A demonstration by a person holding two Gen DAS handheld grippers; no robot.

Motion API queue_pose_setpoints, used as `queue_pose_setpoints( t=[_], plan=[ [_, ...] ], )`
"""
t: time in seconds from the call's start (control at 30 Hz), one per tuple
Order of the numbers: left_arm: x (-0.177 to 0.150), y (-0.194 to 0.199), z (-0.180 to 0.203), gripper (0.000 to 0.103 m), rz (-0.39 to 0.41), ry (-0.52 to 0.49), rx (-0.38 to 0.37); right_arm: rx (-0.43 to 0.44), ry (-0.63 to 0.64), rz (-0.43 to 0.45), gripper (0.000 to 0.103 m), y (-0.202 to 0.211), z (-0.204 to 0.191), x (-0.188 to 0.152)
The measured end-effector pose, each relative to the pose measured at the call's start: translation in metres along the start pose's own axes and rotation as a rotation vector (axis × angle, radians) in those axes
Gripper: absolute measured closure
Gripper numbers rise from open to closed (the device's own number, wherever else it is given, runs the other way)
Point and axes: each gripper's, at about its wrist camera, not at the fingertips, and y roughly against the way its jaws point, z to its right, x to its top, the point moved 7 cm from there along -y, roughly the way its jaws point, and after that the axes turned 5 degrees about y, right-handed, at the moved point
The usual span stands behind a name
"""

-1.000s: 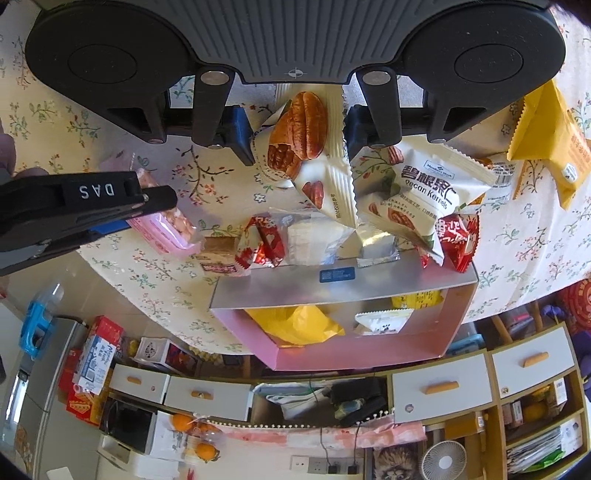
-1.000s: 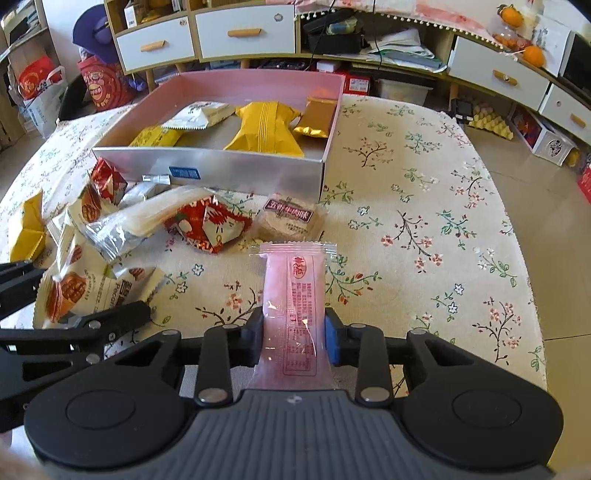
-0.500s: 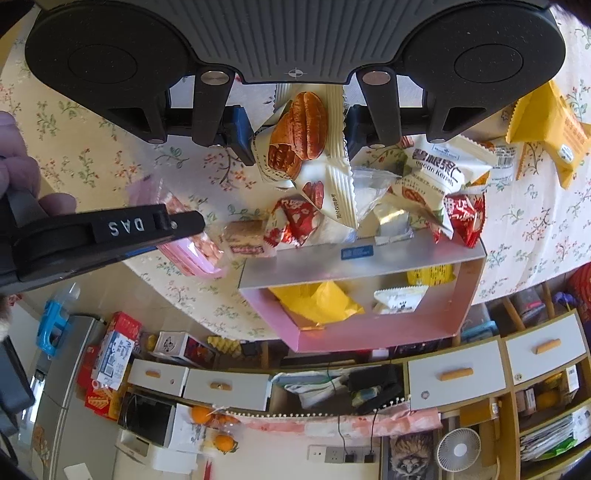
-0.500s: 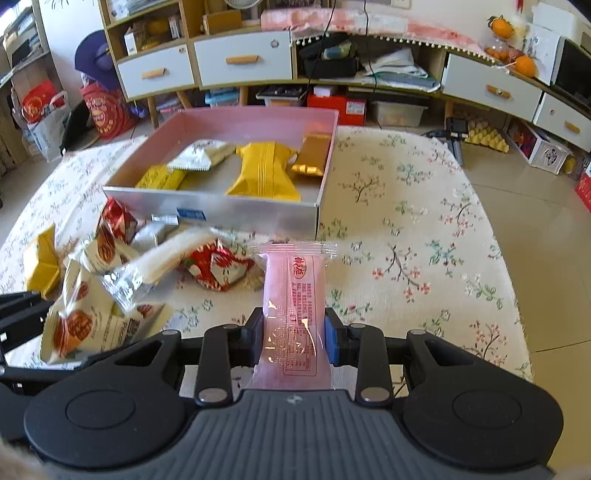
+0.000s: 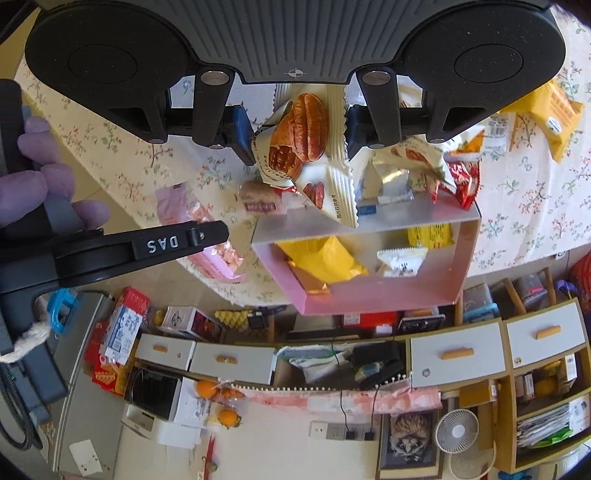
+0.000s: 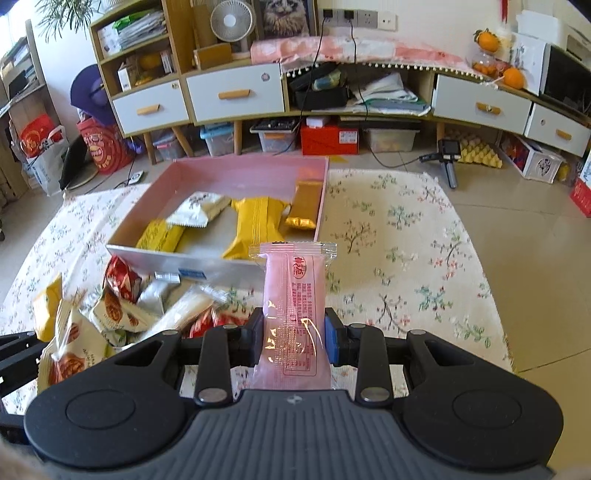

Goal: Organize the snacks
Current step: 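Carry the pink bar and pecan packet into the pink box and open both tools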

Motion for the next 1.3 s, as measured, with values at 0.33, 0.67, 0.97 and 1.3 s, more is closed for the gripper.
queue_pose_setpoints(
  t=[0.33,0.67,0.97,1.3],
  plan=[
    [0.036,0.004,-0.015,0.058,0.082,0.027,0.048,0.02,-0.023,0.016,0.074,-0.006,-0.003,0.021],
    [0.07,-0.036,-0.048,0.058,0.098,0.009,0.155,0.036,-0.048,0.07,0.074,-0.026,-0.012,0.055],
    [0.097,-0.082,-0.078,0.058,0.067,-0.014,0.214,0.022,-0.006,0.073,0.074,-0.062,-0.018,0.075],
    [0.108,-0.125,-0.101,0.058,0.015,-0.04,0.26,0.005,0.018,0.064,0.074,-0.096,-0.022,0.09]
  ],
)
